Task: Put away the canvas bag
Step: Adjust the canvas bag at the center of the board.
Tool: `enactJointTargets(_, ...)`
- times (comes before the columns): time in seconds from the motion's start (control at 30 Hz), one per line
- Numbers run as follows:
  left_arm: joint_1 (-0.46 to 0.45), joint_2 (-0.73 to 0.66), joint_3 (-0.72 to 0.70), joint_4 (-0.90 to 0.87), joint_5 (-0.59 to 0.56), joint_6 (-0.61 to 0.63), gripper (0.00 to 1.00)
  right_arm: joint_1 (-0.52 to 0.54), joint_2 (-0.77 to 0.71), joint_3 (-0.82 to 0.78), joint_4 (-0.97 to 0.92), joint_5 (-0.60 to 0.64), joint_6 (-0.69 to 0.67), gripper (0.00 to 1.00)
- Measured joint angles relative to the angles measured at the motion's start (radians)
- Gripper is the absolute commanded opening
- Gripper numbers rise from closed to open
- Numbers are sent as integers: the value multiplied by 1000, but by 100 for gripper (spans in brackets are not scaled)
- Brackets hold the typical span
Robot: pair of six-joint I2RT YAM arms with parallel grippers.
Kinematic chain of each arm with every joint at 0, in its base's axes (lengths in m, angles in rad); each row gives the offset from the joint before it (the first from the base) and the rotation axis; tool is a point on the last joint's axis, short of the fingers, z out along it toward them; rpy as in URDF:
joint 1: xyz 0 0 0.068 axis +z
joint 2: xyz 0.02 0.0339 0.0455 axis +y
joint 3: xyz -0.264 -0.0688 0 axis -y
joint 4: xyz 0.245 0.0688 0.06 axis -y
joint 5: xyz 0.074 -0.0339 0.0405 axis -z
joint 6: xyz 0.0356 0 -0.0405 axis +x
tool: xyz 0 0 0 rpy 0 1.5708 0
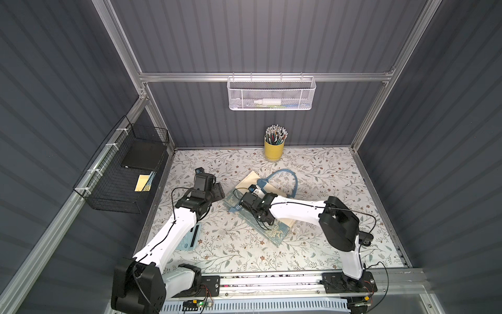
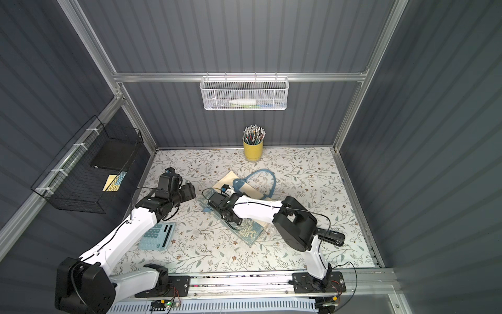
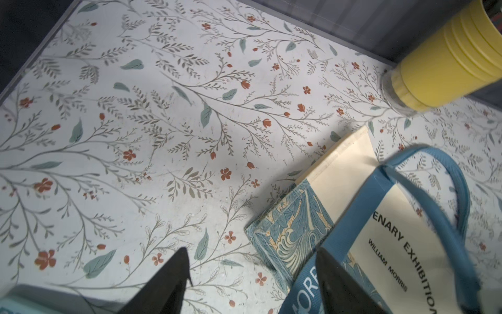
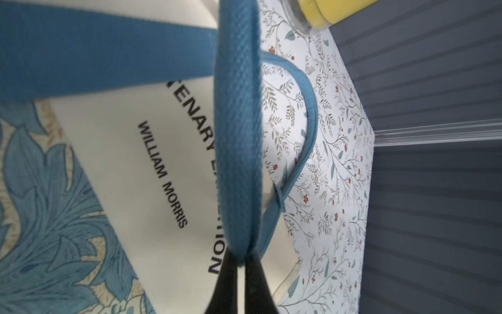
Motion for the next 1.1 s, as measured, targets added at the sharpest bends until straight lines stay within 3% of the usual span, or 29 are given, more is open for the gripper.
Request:
enactJointTargets(0.13, -92, 84, 25, 8, 9, 80, 70, -32, -18, 9, 12, -76, -38, 0)
enactJointTargets(0.27, -200, 185, 61, 23, 18, 149, 70, -72, -24, 58, -16, -229, -36, 0)
enactJointTargets(0.5, -201, 212, 101, 53, 40, 246, 64, -203, -130, 178, -37, -542, -13, 0)
enactJointTargets(0.67, -213, 296, 155, 53, 48, 281, 63, -314, -158, 196, -46, -694, 9, 2)
enactJointTargets(0.73, -223, 307, 155, 51, 50, 285, 63, -368, -147, 178, -52, -745, 15, 13)
enactJointTargets(0.9, -238, 308, 156, 52, 54, 287, 63, -493, -51, 137, -44, -813, 19, 20)
enactJointTargets(1.03, -246, 308, 156, 52, 55, 290, 64, -584, 93, 243, -54, -772, 51, 52)
enactJointTargets(1.1, -248, 309, 156, 52, 54, 294, 65, -623, 155, 323, -66, -736, 67, 57)
